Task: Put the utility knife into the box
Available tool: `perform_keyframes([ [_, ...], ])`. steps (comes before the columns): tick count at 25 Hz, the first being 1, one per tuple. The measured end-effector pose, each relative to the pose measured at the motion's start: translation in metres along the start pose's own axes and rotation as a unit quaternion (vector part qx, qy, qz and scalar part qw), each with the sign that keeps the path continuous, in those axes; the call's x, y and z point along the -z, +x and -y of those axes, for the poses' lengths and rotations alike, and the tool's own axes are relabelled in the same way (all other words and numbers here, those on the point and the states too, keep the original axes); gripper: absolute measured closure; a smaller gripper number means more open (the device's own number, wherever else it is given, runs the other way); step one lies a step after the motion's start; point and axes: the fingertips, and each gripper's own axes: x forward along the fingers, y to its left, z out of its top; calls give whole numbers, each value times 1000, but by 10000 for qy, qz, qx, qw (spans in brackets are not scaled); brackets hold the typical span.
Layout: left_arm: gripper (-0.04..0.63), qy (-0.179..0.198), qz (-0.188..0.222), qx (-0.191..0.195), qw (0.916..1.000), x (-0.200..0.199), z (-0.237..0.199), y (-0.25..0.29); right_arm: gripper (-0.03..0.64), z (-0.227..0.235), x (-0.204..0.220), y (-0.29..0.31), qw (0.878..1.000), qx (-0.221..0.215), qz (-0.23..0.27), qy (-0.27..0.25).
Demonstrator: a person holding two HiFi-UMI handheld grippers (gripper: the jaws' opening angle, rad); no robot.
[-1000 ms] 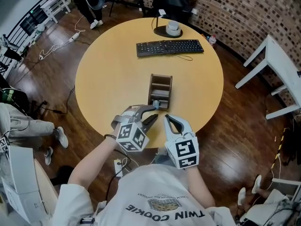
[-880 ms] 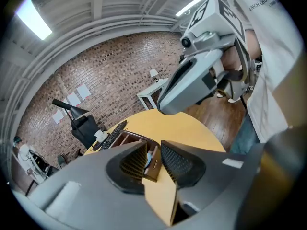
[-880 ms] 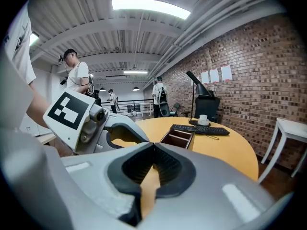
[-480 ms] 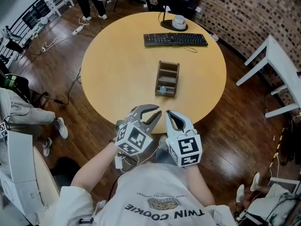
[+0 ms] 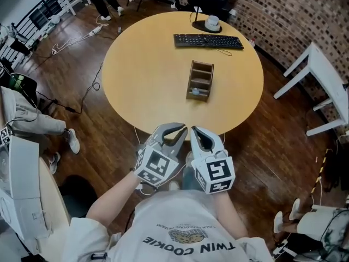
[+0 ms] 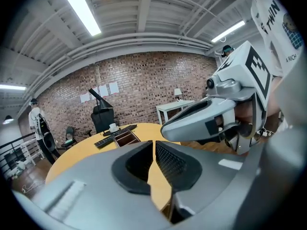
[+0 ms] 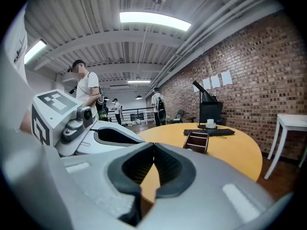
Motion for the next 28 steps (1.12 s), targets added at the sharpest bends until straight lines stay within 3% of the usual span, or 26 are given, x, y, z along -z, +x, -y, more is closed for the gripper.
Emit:
perform_keyframes([
  [5, 581, -493, 162, -175, 9985, -3, 10, -27, 615, -22, -6, -17, 10000, -12, 78, -20],
  [11, 588, -1201, 448, -484, 9906, -12, 17, -52, 615, -40, -9, -38, 9999, -57, 104, 36],
  [22, 588, -1789, 494, -893, 9786, -27, 58, -70, 615, -42, -2, -83, 9997, -196, 143, 40],
  [28, 588, -1768, 422, -1021, 9780, -44, 103, -59, 615, -24, 10, -124, 9993, -326, 153, 42],
])
